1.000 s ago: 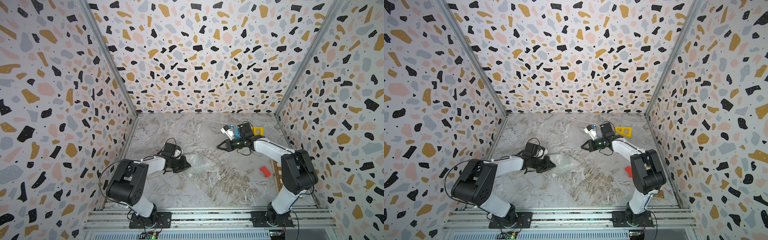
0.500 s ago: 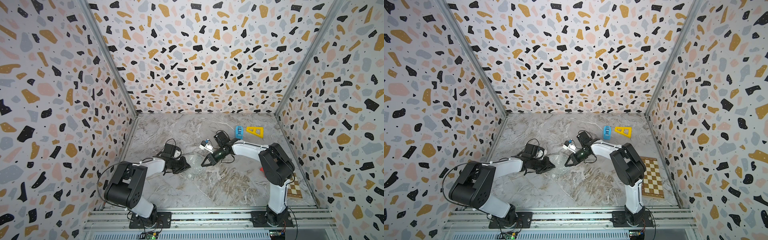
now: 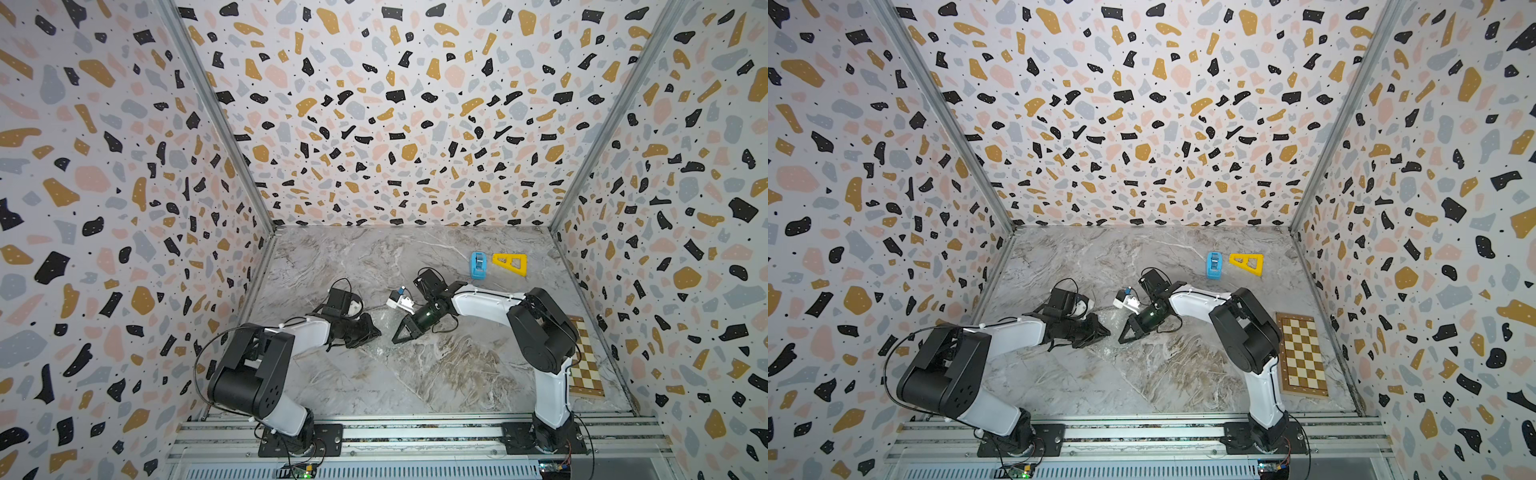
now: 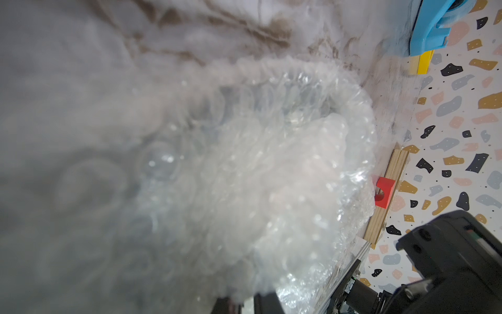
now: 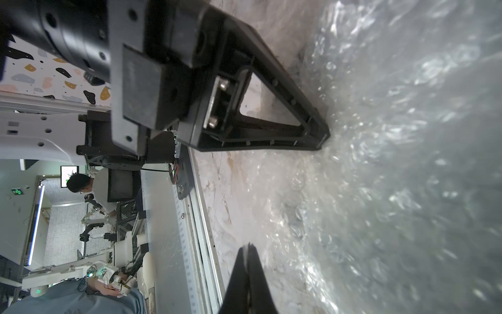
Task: Wrap dinner plates in bubble wrap
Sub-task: Stick the tape on the bubble wrap.
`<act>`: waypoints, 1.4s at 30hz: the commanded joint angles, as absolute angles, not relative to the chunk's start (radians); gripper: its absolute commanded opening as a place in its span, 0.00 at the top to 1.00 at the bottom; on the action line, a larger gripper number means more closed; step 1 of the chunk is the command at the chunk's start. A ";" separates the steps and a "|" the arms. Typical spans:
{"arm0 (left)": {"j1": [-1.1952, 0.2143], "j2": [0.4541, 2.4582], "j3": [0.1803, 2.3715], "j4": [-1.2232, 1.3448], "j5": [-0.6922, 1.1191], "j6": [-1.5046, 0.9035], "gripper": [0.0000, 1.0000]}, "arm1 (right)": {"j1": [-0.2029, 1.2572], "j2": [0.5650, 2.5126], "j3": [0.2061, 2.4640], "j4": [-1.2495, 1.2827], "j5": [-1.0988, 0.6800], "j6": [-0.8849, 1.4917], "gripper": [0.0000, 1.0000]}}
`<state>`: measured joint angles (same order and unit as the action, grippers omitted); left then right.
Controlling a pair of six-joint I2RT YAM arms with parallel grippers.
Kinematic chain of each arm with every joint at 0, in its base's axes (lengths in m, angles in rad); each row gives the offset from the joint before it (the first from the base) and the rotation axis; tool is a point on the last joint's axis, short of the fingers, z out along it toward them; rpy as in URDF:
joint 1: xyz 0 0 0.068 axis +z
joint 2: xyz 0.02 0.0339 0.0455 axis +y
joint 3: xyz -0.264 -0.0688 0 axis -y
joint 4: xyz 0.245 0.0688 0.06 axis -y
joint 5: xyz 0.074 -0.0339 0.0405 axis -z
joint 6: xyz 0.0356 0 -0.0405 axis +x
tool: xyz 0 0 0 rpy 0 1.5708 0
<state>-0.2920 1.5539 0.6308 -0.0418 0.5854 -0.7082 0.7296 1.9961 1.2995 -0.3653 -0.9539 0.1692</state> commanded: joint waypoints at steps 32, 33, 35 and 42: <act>-0.227 1.405 0.792 -0.428 0.501 -0.612 0.72 | 0.742 2.089 1.256 -0.323 -0.801 0.367 1.00; -0.216 1.405 0.807 -0.442 0.505 -0.600 0.72 | 0.742 2.091 1.257 -0.325 -0.799 0.366 1.00; -0.201 1.406 0.837 -0.460 0.516 -0.588 0.72 | 0.745 2.092 1.259 -0.326 -0.799 0.365 1.00; -0.224 1.404 0.850 -0.314 0.730 -0.718 0.76 | 0.750 2.098 1.281 -0.345 -0.790 0.358 1.00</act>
<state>-0.2066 1.4174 0.8459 -0.3817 0.6163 -0.6655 0.7410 2.0731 1.2663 -0.3027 -0.8520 0.3695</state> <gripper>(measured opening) 0.247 0.045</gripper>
